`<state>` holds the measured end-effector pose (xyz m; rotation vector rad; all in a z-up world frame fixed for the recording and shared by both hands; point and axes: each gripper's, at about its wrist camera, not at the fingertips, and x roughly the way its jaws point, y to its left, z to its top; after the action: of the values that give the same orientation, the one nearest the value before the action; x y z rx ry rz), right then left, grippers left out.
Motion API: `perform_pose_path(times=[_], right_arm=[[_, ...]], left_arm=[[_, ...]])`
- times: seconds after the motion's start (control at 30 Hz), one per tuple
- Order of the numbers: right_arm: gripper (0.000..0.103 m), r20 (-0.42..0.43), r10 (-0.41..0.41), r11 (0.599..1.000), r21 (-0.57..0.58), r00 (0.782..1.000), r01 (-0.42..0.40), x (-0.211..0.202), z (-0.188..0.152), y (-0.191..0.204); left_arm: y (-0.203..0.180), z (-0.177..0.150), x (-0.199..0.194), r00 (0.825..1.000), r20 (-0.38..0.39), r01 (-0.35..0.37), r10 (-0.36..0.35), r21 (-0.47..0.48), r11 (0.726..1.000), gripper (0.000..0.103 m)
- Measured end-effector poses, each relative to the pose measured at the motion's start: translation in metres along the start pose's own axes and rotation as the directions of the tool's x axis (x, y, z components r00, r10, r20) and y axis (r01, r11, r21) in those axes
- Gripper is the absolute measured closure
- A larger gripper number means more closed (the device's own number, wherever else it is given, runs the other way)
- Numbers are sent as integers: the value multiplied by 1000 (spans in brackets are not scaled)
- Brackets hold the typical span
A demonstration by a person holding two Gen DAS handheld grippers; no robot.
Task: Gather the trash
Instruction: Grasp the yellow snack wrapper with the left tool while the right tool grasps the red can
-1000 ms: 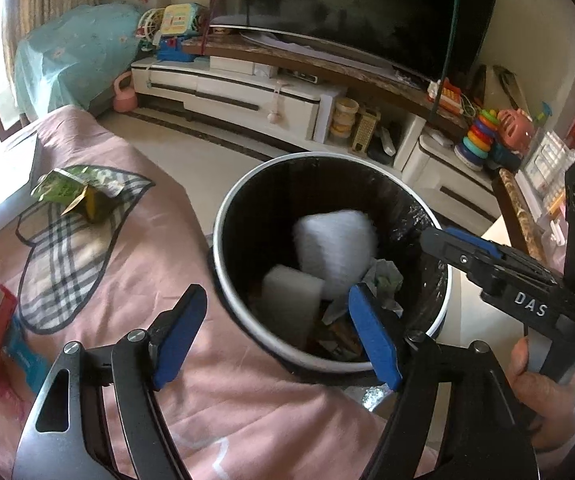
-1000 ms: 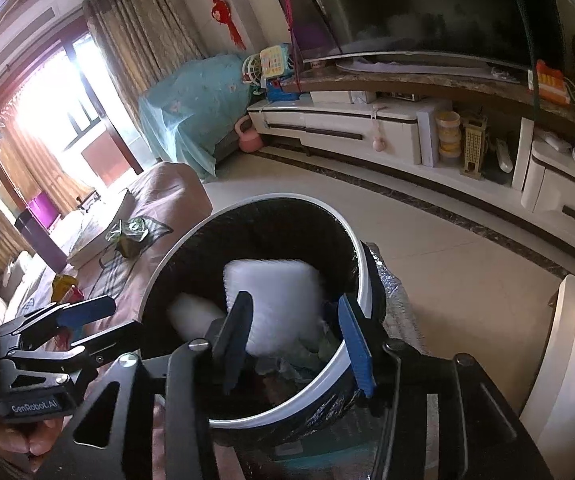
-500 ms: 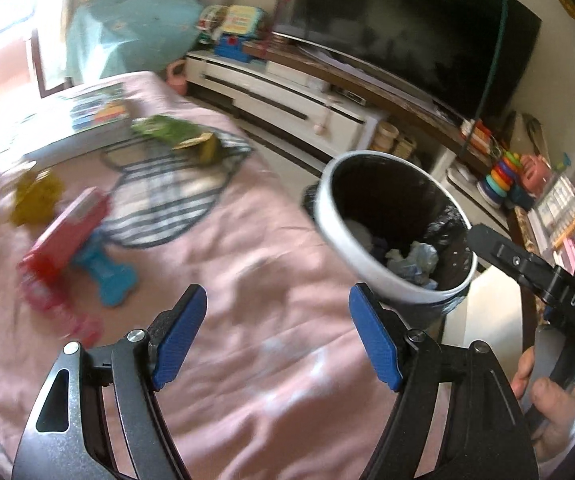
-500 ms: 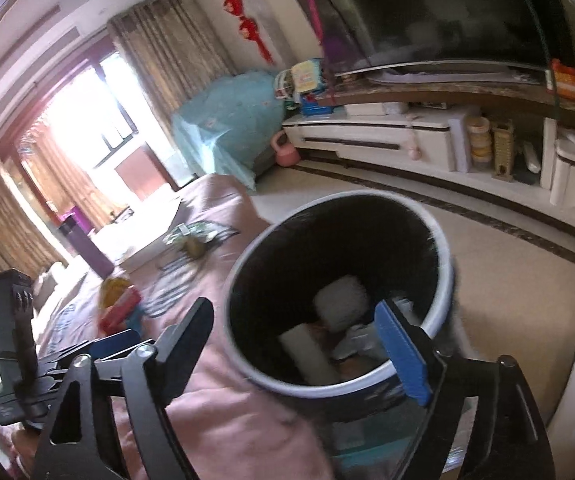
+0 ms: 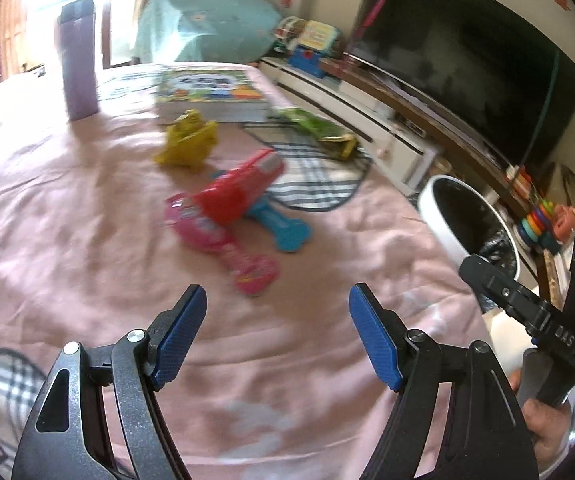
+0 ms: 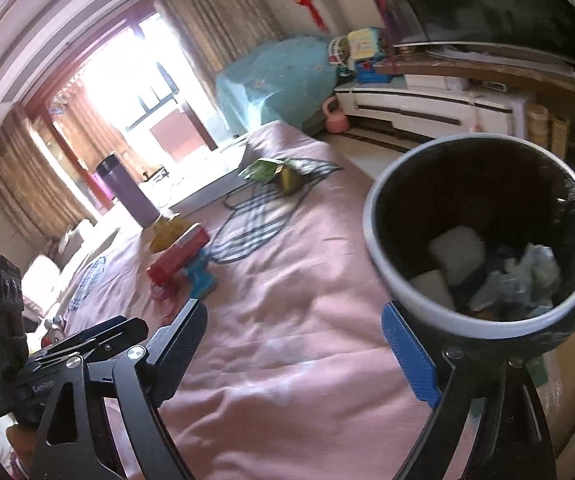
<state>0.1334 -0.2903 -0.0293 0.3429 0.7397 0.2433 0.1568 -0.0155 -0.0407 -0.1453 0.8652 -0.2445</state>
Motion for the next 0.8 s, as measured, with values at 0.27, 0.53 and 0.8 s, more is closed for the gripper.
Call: perform_pose_path(times=[0.27, 0.53, 0.8], right_arm=[[13, -39, 64, 997, -34, 997, -65, 27, -2, 38], [13, -103, 79, 997, 6, 992, -79, 63, 1, 58], [15, -120, 143, 988, 81, 982, -134, 96, 16, 69]], left_arm=[[43, 4, -3, 999, 11, -44, 44, -65, 997, 27], [76, 22, 4, 996, 15, -83, 85, -73, 994, 27], [92, 58, 26, 996, 8, -89, 89, -53, 995, 28]])
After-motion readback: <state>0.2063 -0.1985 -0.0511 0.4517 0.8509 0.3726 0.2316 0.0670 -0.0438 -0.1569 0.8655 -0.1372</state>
